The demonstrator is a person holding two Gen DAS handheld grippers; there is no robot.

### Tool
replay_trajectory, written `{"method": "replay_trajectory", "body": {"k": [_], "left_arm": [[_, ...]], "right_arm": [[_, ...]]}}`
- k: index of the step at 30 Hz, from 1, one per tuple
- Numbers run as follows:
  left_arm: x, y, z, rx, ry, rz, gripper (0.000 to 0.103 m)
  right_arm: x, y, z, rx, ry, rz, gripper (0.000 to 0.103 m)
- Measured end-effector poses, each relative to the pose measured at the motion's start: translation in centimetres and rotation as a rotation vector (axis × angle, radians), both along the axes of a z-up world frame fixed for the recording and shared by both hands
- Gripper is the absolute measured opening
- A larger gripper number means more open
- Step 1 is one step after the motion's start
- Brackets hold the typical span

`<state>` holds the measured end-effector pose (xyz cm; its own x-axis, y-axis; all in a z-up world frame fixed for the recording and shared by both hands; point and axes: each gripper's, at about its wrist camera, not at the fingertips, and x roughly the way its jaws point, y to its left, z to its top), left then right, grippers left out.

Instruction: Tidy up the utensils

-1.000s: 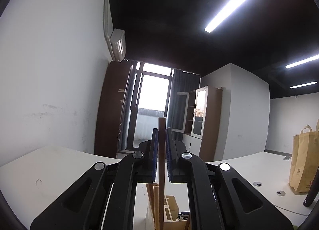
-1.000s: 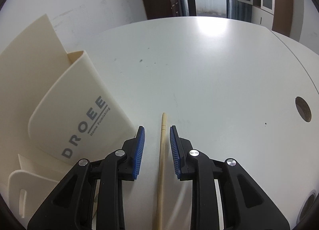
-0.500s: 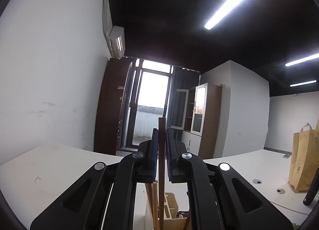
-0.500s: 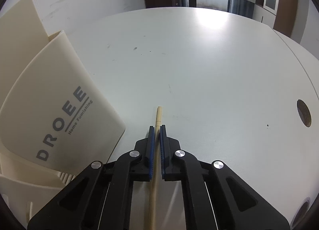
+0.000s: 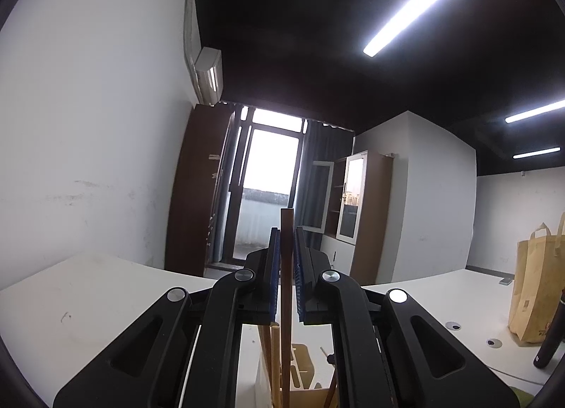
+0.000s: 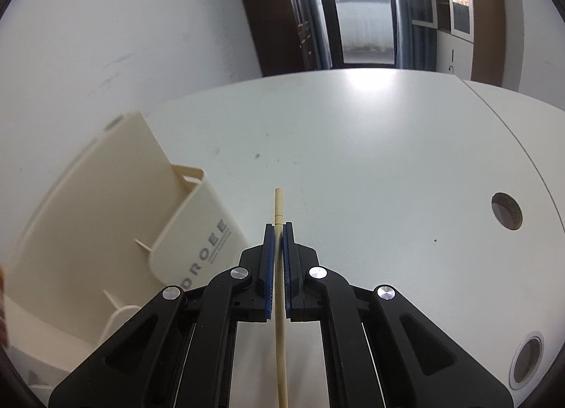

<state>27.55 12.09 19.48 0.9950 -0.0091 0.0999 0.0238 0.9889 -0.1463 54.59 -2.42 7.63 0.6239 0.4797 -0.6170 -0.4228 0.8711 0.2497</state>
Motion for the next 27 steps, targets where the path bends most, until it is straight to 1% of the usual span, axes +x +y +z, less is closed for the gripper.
{"method": "replay_trajectory", "body": {"k": [3, 5, 8, 11, 13, 14, 17, 21, 25, 27], "left_arm": [[-0.1, 0.0, 0.0, 0.004, -0.013, -0.002, 0.007], [-0.1, 0.1, -0.2, 0.000, -0.014, -0.005, 0.007], [0.0, 0.2, -0.4, -0.006, -0.012, -0.009, 0.007], [0.1, 0.4, -0.4, -0.008, -0.013, -0.014, 0.007], [0.3, 0.5, -0.5, -0.006, -0.015, -0.016, 0.007], [0.2, 0.5, -0.5, -0.006, -0.016, -0.017, 0.007], [0.2, 0.6, -0.5, -0.007, -0.015, -0.016, 0.007], [0.2, 0.6, -0.5, -0.006, -0.016, -0.017, 0.007], [0.2, 0.7, -0.6, -0.007, -0.018, -0.016, 0.007], [0.2, 0.7, -0.6, -0.010, -0.015, -0.017, 0.007]], "right_arm": [[-2.2, -1.5, 2.1, 0.048, -0.084, -0.036, 0.005], [-3.4, -2.9, 4.1, 0.085, -0.145, -0.061, 0.005], [-5.2, -3.7, 5.8, 0.148, -0.207, -0.064, 0.005], [-6.6, -3.3, 7.8, 0.170, -0.296, -0.059, 0.005], [-7.6, -3.7, 8.1, 0.199, -0.321, -0.037, 0.005], [-8.5, -4.5, 8.5, 0.212, -0.332, -0.030, 0.005], [-8.9, -5.0, 9.3, 0.245, -0.375, -0.013, 0.005], [-10.9, -5.1, 10.8, 0.281, -0.430, 0.013, 0.005], [-11.8, -4.7, 11.4, 0.321, -0.468, 0.046, 0.005], [-12.2, -4.8, 11.5, 0.358, -0.498, 0.046, 0.005]]}}
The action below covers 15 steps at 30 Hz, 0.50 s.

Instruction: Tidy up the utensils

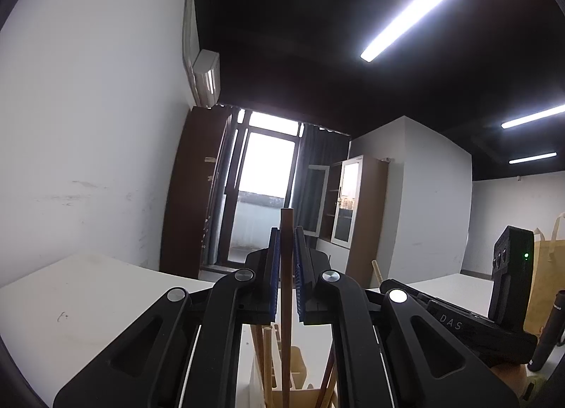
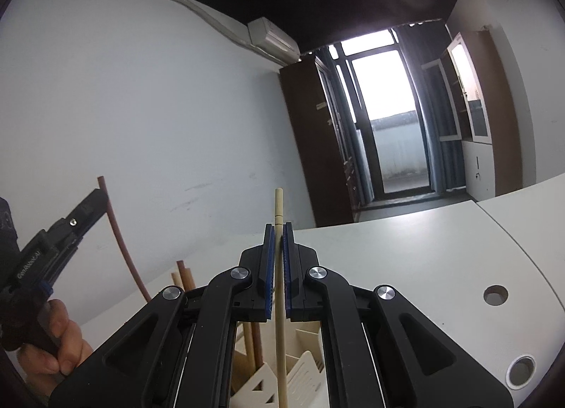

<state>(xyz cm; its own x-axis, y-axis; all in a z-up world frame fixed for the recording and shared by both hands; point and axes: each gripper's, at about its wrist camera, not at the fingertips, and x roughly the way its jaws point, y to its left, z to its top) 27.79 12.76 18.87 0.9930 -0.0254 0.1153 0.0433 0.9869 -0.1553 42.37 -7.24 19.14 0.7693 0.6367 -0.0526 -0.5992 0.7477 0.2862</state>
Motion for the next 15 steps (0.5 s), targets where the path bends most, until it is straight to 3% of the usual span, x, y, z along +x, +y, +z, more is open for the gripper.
{"method": "replay_trajectory", "body": {"k": [7, 15], "left_arm": [[0.1, 0.0, 0.1, 0.000, 0.005, -0.007, 0.007], [0.2, 0.0, 0.1, -0.001, 0.007, -0.010, 0.007]], "right_arm": [[-1.4, 1.0, 0.5, 0.115, -0.108, 0.085, 0.005], [-1.3, 2.1, 0.2, 0.210, -0.182, 0.093, 0.005]]}}
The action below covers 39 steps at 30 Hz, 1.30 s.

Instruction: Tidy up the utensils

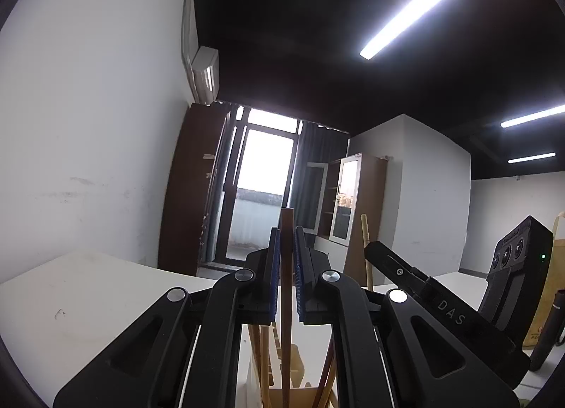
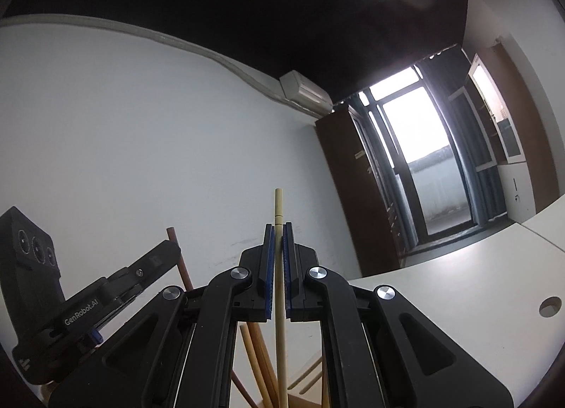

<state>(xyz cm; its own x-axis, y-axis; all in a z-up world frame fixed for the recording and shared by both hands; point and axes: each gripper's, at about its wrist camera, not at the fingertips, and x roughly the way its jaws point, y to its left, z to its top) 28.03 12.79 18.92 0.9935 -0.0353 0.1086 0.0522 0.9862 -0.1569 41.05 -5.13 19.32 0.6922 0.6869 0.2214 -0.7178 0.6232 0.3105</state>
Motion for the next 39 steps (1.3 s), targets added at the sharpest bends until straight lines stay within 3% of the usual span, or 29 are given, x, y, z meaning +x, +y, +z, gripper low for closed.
{"method": "replay_trajectory", "body": {"k": [13, 27, 39], "left_arm": [[-0.3, -0.1, 0.3, 0.001, 0.003, 0.006, 0.007], [-0.6, -0.4, 0.1, -0.001, 0.015, -0.002, 0.007], [0.0, -1.3, -0.9, 0.047, 0.061, -0.013, 0.007]], "right_arm": [[1.0, 1.4, -1.7, 0.032, -0.019, -0.060, 0.005], [0.4, 1.1, -2.8, -0.029, 0.011, -0.087, 0.005], [-0.8, 0.3, -3.5, -0.083, 0.042, -0.100, 0.005]]}}
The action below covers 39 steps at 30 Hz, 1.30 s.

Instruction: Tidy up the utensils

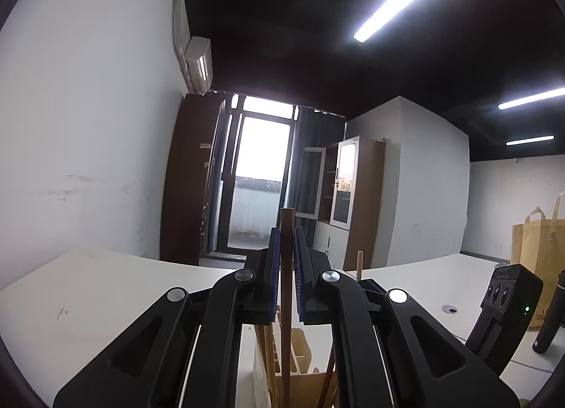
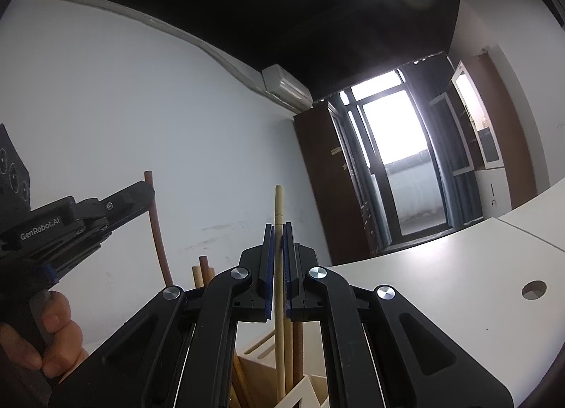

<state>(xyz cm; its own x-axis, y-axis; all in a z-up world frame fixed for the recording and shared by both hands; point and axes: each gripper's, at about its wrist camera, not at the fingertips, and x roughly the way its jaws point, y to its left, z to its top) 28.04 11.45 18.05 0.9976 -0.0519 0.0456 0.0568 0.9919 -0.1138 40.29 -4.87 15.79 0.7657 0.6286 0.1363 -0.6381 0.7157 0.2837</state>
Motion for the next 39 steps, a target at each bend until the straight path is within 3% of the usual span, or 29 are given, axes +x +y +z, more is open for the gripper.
{"method": "replay_trajectory", "body": {"k": [20, 24, 32, 39], "left_arm": [[0.2, 0.3, -1.4, 0.002, 0.082, 0.015, 0.007], [-0.5, 0.9, -1.0, -0.018, 0.076, 0.026, 0.007], [-2.8, 1.3, -0.6, -0.027, 0.065, 0.029, 0.014], [-4.4, 0.7, -0.7, -0.006, 0.084, 0.035, 0.025]], "right_arm": [[-0.7, 0.7, -0.9, -0.100, 0.071, 0.031, 0.006], [-1.0, 0.1, -0.9, -0.093, 0.073, 0.017, 0.024], [-1.8, 0.0, -0.7, -0.123, 0.084, -0.007, 0.025], [-3.3, 0.1, -0.5, -0.155, 0.088, -0.034, 0.039]]}}
